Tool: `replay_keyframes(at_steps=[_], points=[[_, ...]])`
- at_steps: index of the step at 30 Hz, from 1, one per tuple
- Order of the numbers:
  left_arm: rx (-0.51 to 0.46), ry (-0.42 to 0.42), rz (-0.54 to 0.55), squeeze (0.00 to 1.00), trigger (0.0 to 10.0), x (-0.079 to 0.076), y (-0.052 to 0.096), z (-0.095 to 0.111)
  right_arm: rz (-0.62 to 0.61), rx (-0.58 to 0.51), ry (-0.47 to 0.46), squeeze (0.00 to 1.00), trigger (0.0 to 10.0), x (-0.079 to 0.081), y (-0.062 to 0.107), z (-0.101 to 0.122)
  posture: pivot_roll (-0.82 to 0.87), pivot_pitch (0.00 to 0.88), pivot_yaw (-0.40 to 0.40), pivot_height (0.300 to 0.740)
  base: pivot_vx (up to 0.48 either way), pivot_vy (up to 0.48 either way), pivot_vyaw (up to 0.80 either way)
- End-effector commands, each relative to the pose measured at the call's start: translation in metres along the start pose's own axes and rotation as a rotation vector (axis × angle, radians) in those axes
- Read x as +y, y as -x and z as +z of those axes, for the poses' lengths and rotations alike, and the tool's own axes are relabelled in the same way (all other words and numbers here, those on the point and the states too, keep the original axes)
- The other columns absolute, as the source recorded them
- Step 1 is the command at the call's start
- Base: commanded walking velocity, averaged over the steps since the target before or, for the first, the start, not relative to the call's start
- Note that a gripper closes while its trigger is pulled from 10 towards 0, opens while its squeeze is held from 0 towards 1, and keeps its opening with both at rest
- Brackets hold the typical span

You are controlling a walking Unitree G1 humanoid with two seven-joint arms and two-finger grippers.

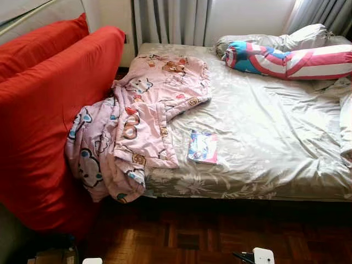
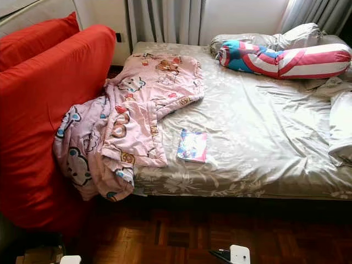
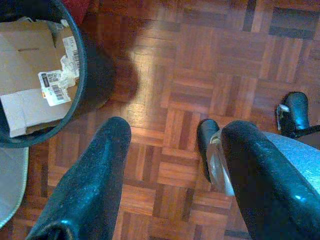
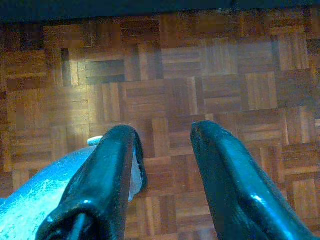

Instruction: Clean up the room

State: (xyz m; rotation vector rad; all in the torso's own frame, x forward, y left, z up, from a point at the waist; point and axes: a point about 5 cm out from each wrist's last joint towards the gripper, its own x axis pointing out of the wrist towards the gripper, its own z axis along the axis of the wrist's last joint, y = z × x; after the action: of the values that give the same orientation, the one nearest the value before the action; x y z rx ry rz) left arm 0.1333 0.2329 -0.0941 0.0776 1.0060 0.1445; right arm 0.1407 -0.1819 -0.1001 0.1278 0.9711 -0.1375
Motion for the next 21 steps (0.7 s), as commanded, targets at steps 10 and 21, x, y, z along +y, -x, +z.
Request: replay_keyframes(at_steps=[10, 21], points=[[0.012, 0.006, -0.013, 0.0, 10.0, -0.0013, 0.0009, -0.0046, -0.008, -0.012, -0.009, 0.0, 10.0, -0.0025, 0.0007, -0.0004, -0.08, 0.049, -0.031, 0.74, 0.366, 0.0, -0.37], [0.015, 0.013, -0.012, 0.0, 10.0, -0.0015, 0.0011, -0.0054, -0.002, -0.024, -0.012, 0.0, 10.0, -0.0025, 0.0006, 0.0011, -0.08, 0.056, -0.035, 0.74, 0.389, 0.0, 0.0]])
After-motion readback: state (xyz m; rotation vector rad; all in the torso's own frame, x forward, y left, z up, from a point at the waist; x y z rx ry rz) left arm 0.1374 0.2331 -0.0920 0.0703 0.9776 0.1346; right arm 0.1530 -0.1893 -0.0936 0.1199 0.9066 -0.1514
